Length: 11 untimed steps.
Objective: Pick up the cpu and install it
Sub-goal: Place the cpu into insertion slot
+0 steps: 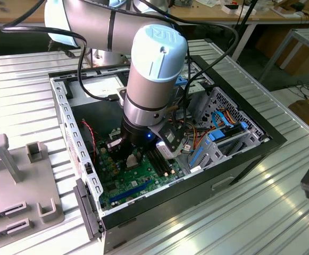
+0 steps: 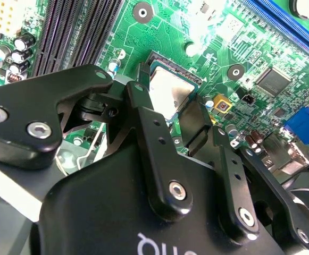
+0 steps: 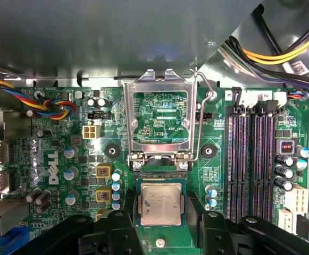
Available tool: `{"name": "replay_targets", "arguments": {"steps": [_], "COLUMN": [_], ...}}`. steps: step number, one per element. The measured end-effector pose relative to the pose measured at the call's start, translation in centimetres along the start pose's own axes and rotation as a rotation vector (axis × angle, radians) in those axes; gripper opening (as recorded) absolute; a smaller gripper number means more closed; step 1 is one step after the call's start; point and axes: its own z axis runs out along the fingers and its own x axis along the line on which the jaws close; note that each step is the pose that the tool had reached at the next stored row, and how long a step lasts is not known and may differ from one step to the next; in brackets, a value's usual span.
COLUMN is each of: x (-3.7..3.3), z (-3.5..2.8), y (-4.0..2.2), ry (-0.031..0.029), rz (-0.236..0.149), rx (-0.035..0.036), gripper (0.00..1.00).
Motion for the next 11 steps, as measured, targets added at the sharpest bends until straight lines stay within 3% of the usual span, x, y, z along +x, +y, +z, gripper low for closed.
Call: {"name": "replay_targets", "arguments": {"steps": [11], "x": [0.00], "z": [0.19], "y": [0.04], "ry": [0.0000], "rz": [0.000], "rx": [-0.0025], "gripper": [0.47]}}
